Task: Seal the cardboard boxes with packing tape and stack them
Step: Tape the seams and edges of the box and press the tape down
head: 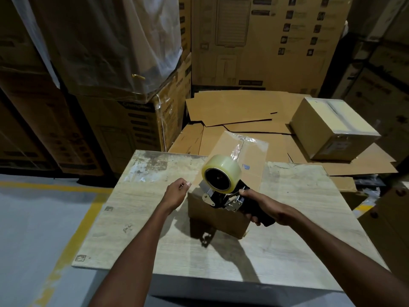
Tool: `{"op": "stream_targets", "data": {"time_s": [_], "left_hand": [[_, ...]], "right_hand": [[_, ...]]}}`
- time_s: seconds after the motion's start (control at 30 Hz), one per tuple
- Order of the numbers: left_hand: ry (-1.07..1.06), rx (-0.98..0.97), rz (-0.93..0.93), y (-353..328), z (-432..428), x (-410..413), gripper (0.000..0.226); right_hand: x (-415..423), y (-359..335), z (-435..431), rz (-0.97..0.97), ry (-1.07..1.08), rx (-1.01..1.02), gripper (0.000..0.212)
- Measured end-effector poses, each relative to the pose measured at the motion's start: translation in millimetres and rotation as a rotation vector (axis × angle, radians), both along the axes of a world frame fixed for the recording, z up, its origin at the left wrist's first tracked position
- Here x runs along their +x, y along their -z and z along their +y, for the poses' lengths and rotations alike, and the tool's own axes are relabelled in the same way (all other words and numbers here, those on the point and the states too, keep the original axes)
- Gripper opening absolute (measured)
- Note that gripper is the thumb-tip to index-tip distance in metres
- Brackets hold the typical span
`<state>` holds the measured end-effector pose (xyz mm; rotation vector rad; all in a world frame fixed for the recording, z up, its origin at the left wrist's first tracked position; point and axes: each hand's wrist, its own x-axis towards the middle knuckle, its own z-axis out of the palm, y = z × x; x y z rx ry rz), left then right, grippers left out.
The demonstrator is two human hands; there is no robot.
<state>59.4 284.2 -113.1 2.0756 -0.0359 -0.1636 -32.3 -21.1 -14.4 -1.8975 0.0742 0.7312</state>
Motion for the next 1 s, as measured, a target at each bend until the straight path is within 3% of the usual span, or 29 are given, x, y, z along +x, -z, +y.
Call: {"op": "stream_targets", "data": {"time_s": [0.2, 0.4, 0.5, 0.6, 0.7, 0.83, 1.0], "left_hand": [[0.019, -0.092, 0.11, 0, -3, 1, 0.029], [0.036, -0.033, 0.247, 8, 7, 2, 0.02], [-0.034, -0.024, 0.096, 14, 10, -4, 0.011], [-0.019, 0.271, -0.304, 14, 19, -13, 0.036], [0.251, 0.525, -0.541, 15, 29, -23, 0.067], [0.475, 0.875, -0.629, 22, 23, -30, 0.081], [0.41, 1.021, -0.519, 22, 13, -38, 0.086]], "right_hand": [[7, 4, -2, 0.005, -0.015, -0.009, 0.066], [10, 5, -3, -0.001, -0.016, -0.01, 0.066], [11, 5, -3, 0.015, -0.025, -0.014, 0.071], [13, 1, -5, 0.047, -0.065, -0.017, 0.077], [17, -4, -9, 0.077, -0.133, -0.026, 0.087], [19, -8, -12, 0.121, -0.189, -0.007, 0.089], [16, -11, -9, 0.149, -0.18, 0.007, 0.078]]}}
